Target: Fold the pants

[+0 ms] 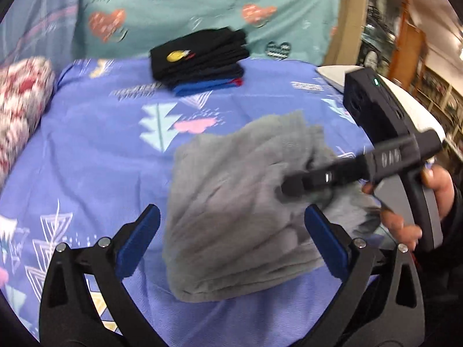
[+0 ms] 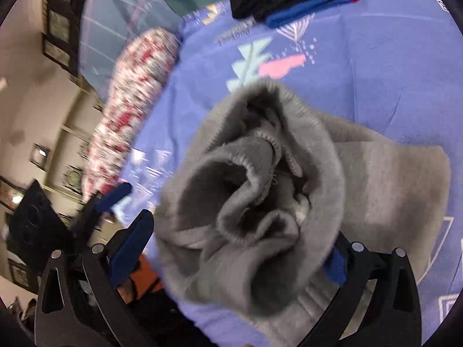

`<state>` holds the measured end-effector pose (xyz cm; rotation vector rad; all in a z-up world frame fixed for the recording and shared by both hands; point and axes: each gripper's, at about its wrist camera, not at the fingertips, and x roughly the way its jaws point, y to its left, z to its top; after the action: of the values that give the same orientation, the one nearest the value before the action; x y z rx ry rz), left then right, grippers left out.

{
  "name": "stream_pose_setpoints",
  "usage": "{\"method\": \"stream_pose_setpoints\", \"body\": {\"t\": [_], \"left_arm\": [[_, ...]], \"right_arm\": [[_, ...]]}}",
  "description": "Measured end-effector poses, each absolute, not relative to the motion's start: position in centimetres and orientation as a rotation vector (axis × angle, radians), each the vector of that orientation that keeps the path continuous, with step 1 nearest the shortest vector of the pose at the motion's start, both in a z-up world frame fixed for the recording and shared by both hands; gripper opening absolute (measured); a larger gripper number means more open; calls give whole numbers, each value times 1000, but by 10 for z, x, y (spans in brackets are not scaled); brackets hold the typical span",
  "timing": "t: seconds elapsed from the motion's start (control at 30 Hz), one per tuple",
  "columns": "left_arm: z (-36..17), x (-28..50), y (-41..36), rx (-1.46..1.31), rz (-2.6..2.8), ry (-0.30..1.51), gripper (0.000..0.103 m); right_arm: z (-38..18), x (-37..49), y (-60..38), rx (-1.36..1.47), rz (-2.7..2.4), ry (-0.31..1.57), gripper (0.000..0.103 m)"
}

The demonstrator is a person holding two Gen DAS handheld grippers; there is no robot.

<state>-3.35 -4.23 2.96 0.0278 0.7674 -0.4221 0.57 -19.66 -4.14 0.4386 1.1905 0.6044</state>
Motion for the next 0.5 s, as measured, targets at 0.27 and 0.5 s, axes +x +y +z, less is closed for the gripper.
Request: {"method": "stream_pose_setpoints", "body": {"t": [0.27,0.5], "left_arm": [[37,-37,-18,-141,-491,763,101],[18,-33,-63,-116,-659,838,101]], "right_arm": [[26,-51,-229,439,664,777,35],[-28,-80,-295,480,464,867,58]]}}
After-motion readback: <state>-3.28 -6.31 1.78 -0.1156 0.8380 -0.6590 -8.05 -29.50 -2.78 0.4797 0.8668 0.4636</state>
